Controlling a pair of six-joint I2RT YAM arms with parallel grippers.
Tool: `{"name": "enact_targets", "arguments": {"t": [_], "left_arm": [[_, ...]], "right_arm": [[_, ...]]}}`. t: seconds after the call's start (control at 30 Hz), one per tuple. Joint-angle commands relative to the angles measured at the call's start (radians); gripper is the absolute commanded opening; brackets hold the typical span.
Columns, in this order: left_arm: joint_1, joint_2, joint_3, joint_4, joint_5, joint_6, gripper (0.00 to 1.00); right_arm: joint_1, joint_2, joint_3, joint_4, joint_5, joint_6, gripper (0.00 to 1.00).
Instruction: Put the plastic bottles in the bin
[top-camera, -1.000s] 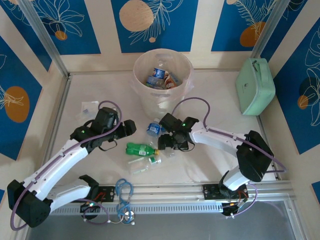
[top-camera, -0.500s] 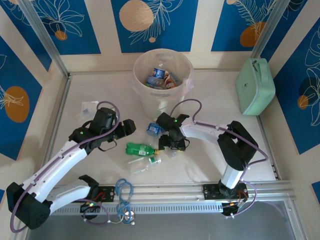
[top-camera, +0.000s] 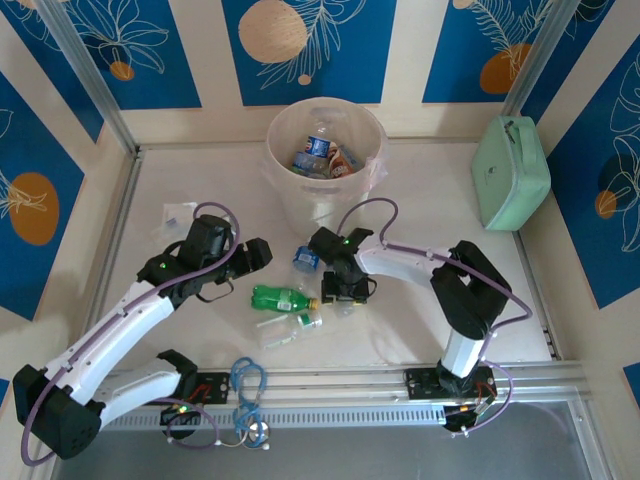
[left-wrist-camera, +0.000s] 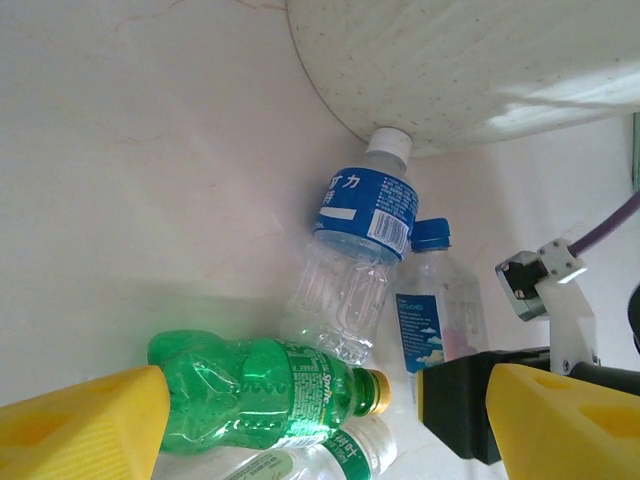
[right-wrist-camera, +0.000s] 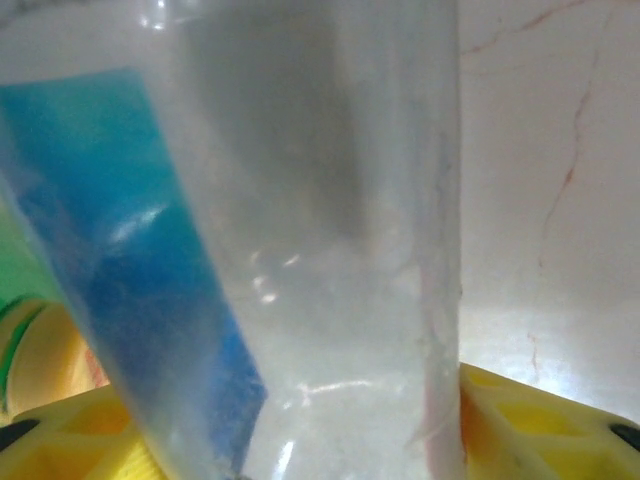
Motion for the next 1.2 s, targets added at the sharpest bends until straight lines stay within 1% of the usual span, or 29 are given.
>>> {"name": "enact_targets", "arguments": {"t": [0.0, 0.13, 0.33, 0.43, 0.57, 0.73, 0.87, 1.03, 1.13, 1.17], "left_arm": [[0.011, -0.005, 0.016, 0.029, 0.029, -0.006, 0.83], [0.011, -0.005, 0.029, 0.065, 0.067, -0.006, 0.84], [-0.012, 0.006, 0.027, 0.264, 0.227, -0.062, 0.88], [-0.056, 0.026, 0.044, 0.364, 0.274, -0.090, 0.90], [-0.107, 0.066, 0.098, 0.423, 0.281, -0.101, 0.94], [-0.150, 0.111, 0.130, 0.500, 0.326, -0.110, 0.94], [-0.170, 0.118, 0.121, 0.505, 0.344, -0.103, 0.94], [-0.184, 0.119, 0.095, 0.559, 0.402, -0.117, 0.93], [-0.195, 0.133, 0.099, 0.571, 0.429, -0.111, 0.93], [-0.198, 0.142, 0.103, 0.562, 0.434, -0.106, 0.92]], "right_arm": [[0.028, -0.110, -0.008, -0.050, 0.047, 0.027, 0.56], [0.044, -0.268, -0.080, -0.004, 0.035, 0.031, 0.55], [0.058, -0.545, -0.175, 0.142, -0.053, 0.020, 0.55], [0.056, -0.618, -0.164, 0.175, -0.075, 0.012, 0.55], [0.062, -0.645, -0.107, 0.196, -0.104, -0.010, 0.55], [0.070, -0.640, -0.051, 0.209, -0.117, -0.033, 0.55], [0.071, -0.650, -0.034, 0.228, -0.129, -0.037, 0.55], [0.065, -0.650, -0.018, 0.234, -0.144, -0.039, 0.55], [0.065, -0.647, -0.011, 0.239, -0.156, -0.040, 0.55], [0.065, -0.645, -0.008, 0.241, -0.160, -0.041, 0.55]]}}
